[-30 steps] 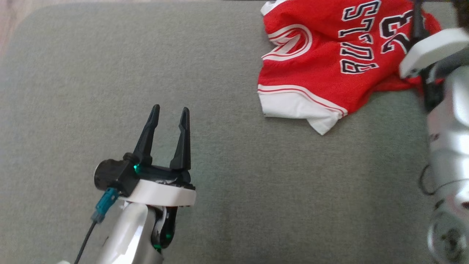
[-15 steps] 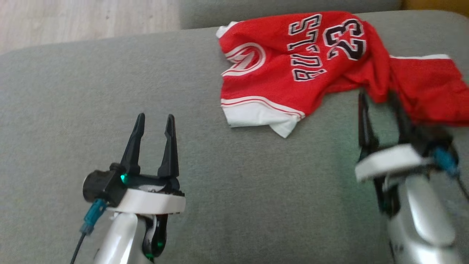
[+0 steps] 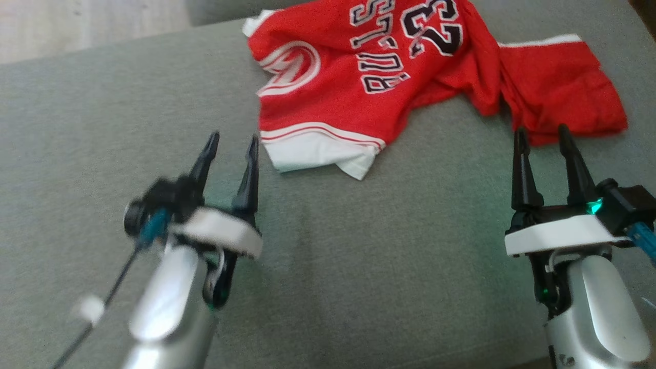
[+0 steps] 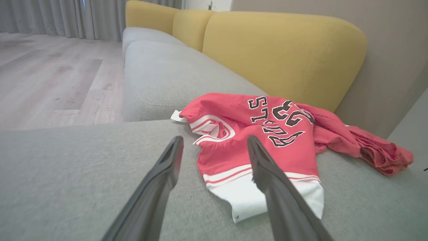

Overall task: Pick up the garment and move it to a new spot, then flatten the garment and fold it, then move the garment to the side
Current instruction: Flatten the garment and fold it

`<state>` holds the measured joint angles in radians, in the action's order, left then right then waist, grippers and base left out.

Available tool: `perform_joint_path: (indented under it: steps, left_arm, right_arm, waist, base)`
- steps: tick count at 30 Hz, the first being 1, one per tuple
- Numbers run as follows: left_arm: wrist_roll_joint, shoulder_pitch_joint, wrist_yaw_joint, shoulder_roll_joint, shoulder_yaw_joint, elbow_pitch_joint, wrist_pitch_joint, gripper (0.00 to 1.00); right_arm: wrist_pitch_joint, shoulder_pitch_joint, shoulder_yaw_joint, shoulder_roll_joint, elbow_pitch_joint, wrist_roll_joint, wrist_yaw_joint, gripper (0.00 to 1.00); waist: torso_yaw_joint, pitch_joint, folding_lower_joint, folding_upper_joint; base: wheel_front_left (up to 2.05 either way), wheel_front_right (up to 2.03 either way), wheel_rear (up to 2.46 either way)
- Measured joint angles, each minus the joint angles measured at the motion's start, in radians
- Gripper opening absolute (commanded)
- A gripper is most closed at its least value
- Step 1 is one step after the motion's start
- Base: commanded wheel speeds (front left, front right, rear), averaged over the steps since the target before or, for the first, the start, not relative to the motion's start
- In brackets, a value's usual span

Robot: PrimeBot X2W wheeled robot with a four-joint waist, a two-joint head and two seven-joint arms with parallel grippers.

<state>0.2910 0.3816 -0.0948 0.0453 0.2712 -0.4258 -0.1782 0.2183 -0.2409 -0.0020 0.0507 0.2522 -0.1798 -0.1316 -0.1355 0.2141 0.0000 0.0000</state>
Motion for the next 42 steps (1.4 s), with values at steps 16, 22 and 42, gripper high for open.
perform_joint_path:
  steps: [16,22,42]
  left_arm:
    - [-0.036,0.356,0.023,0.053,0.026,-0.406,0.349,1.00]
    - [0.027,0.372,-0.009,0.037,0.022,-0.439,0.360,0.00]
    - [0.126,0.287,0.027,0.113,-0.115,-0.409,0.022,0.00]
  right_arm:
    - [0.012,-0.028,0.034,-0.002,-0.026,-0.049,0.000,1.00]
    - [0.021,-0.028,0.032,-0.002,-0.019,-0.049,0.000,1.00]
    - [-0.010,-0.028,0.002,-0.002,-0.036,-0.003,0.000,1.00]
  waist:
    - [-0.151,0.113,0.0001,0.0000]
    - [-0.155,0.108,0.0000,0.0000]
    - [0.003,0.045,-0.0001,0.0000]
  base:
    - [0.00,0.00,0.00]
    - [0.00,0.00,0.00]
    - [0.00,0.00,0.00]
